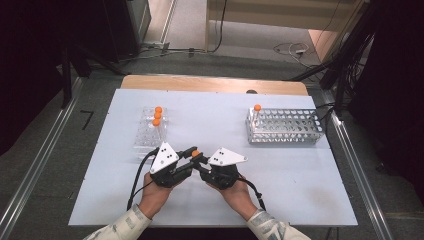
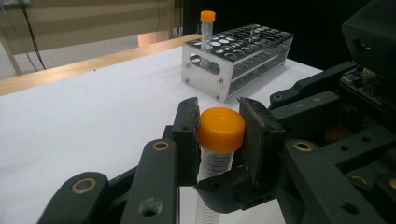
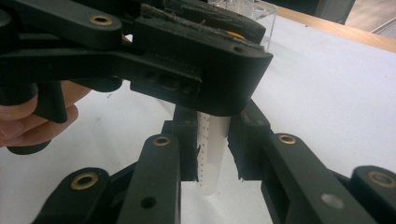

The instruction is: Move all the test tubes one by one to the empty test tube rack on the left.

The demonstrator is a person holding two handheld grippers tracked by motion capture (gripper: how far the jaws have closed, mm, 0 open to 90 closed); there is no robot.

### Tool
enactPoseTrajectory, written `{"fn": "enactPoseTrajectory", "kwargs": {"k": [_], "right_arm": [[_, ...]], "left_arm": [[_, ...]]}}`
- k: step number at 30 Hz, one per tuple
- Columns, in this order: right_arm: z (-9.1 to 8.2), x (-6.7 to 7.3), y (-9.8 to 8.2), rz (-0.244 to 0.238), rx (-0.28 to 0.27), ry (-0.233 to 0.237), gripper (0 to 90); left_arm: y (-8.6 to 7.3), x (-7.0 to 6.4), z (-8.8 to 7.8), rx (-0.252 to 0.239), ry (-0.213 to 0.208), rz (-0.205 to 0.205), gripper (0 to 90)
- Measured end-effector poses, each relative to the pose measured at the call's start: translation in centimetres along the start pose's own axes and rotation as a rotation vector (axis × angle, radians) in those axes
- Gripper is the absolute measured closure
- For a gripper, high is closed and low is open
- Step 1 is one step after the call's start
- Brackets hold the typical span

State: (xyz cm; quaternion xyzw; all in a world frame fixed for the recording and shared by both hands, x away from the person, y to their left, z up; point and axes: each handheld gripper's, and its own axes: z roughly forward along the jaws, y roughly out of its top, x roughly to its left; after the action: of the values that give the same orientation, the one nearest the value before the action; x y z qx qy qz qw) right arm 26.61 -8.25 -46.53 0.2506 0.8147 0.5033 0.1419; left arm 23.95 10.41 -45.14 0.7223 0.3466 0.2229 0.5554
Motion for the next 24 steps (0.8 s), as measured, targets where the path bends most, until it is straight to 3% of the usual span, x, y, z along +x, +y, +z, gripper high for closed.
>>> {"fn": "enactPoseTrajectory", "kwargs": {"k": [4, 10, 13, 24], "right_arm": [[0.0, 0.0, 0.0, 0.001, -0.001, 0.002, 70.6], [-0.1, -0.3, 0.1, 0.016, 0.018, -0.001, 38.9], [-0.2, -0.8, 0.1, 0.047, 0.027, -0.013, 29.5], [-0.9, -1.8, 0.0, 0.065, 0.030, -0.044, 27.3]], "left_arm": [[0.0, 0.0, -0.1, -0.005, 0.005, -0.002, 69.0], [0.3, 0.3, -0.5, -0.021, 0.014, -0.012, 69.2], [0.5, 0.7, -0.7, -0.029, 0.020, -0.023, 69.3], [1.9, 2.9, -1.6, -0.035, 0.050, -0.073, 69.2]]}}
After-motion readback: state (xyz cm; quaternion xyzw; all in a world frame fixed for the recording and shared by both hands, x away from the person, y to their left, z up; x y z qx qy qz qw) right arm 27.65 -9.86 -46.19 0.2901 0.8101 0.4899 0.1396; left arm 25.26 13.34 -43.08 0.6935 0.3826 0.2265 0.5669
